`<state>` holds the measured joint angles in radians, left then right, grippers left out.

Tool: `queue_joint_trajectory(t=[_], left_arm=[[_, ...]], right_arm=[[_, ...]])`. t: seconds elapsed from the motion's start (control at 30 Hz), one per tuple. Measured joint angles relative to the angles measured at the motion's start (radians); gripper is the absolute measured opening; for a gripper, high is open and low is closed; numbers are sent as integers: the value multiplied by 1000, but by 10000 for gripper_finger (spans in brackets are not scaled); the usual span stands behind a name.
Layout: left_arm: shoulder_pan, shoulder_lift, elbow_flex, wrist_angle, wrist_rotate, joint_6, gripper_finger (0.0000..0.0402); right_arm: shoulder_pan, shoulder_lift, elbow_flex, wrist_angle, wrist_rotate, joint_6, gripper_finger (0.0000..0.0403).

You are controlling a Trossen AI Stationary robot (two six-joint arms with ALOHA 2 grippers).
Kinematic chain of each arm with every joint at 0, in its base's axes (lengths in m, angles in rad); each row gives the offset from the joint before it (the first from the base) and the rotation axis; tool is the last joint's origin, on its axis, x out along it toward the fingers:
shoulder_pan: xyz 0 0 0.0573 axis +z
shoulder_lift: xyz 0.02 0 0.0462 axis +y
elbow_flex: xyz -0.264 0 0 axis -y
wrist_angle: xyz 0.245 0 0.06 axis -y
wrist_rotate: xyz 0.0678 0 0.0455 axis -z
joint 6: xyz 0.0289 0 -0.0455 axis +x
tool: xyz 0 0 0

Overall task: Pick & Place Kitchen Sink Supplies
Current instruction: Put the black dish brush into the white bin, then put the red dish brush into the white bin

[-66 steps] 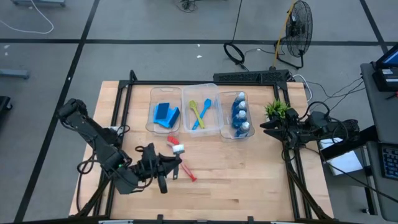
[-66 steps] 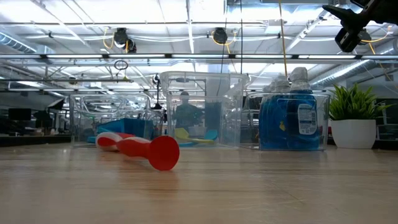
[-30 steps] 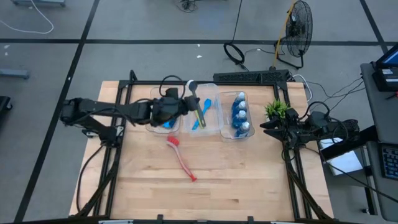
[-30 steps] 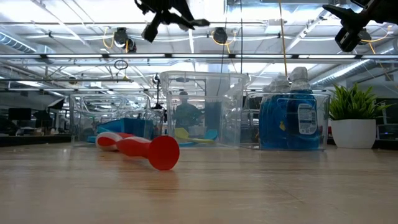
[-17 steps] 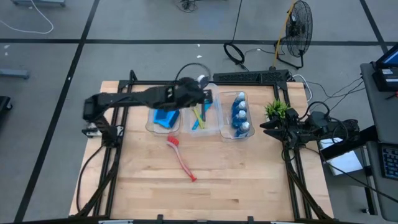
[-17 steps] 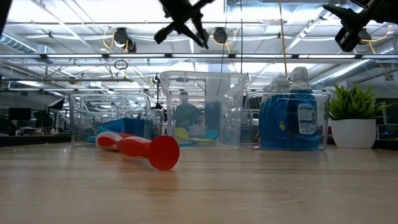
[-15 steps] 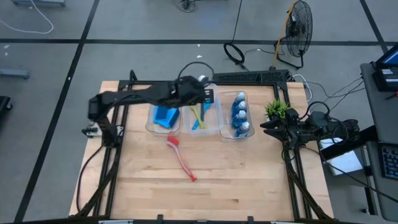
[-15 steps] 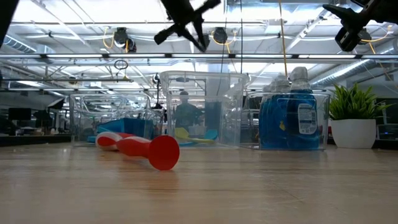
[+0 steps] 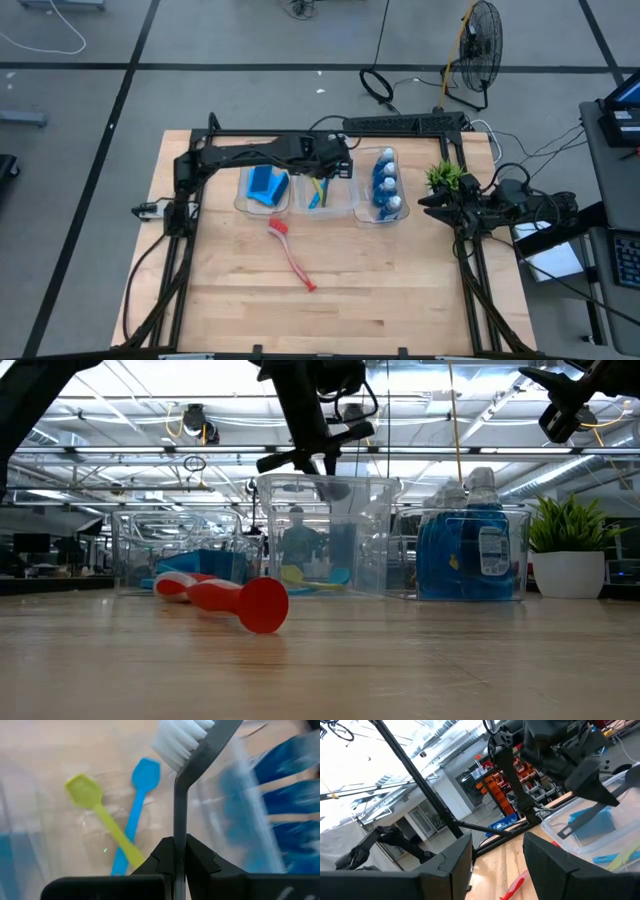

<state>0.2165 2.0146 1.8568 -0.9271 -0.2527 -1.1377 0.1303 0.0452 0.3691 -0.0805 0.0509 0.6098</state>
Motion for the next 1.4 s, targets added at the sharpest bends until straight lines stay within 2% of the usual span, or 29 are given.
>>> queue_joint_trajectory(t=[0.23, 0.6, 0.83, 1.2, 1.4], left_arm=[[6, 31, 0, -6, 43, 2, 20], [26, 62, -9, 8, 45, 41, 21], [35, 87, -7, 16, 42, 40, 63], [38, 85, -1, 17, 66, 84, 71], [39, 85, 52, 13, 120, 119, 71]], right_arm=[[0, 0, 0, 0, 0, 0, 167], [0, 0, 0, -3, 0, 0, 167], [0, 0, 0, -3, 0, 0, 167], [0, 0, 0, -2, 0, 0, 167], [0, 0, 0, -2, 0, 0, 167]])
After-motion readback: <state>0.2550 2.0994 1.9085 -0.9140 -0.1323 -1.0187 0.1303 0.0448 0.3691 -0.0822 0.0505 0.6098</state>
